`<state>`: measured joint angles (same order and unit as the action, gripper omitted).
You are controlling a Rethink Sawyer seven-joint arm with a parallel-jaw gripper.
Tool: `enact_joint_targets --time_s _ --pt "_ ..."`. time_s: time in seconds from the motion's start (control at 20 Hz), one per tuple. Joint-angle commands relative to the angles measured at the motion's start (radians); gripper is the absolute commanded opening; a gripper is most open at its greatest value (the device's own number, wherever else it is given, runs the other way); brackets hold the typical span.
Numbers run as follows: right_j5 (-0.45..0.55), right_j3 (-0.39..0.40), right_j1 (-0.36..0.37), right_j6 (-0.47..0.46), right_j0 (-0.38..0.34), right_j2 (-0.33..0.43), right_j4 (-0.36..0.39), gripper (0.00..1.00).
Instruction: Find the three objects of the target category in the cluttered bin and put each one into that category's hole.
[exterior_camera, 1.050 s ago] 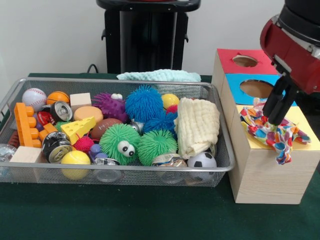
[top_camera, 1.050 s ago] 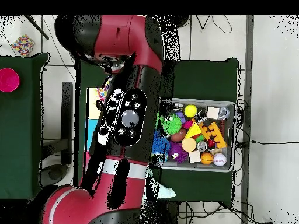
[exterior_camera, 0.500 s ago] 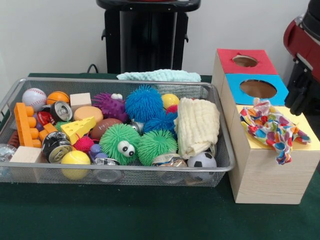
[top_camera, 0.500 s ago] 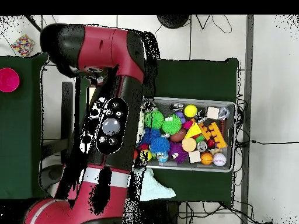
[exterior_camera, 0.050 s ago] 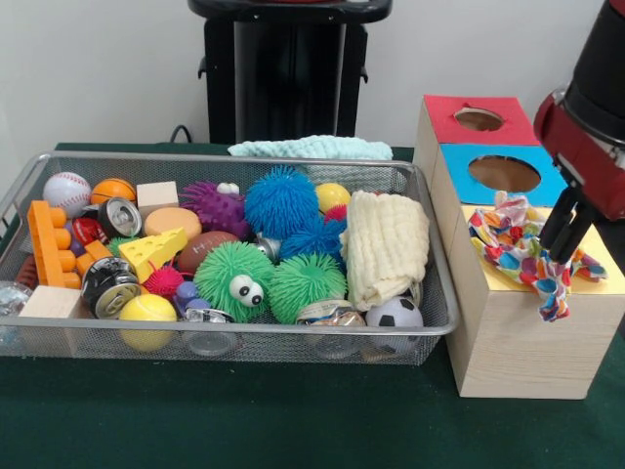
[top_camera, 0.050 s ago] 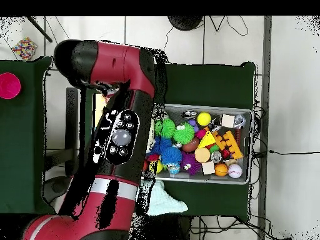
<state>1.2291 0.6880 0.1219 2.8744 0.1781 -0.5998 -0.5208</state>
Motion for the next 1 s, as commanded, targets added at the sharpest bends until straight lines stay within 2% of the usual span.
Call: enact_joint_targets --time_s 0.05,0.3,0.75,1.0 --pt "-0.015 0.141 -0.005 0.101 -0.016 0.106 0.016 0.00" --pt "0.046 0.121 0.000 0.108 -0.016 0.093 0.019 0.00" --pt "0.128 0.170 0.022 0.147 0.012 0.110 -0.004 0.00" --pt "0.089 0.216 0.031 0.109 0.009 0.102 0.020 0.00"
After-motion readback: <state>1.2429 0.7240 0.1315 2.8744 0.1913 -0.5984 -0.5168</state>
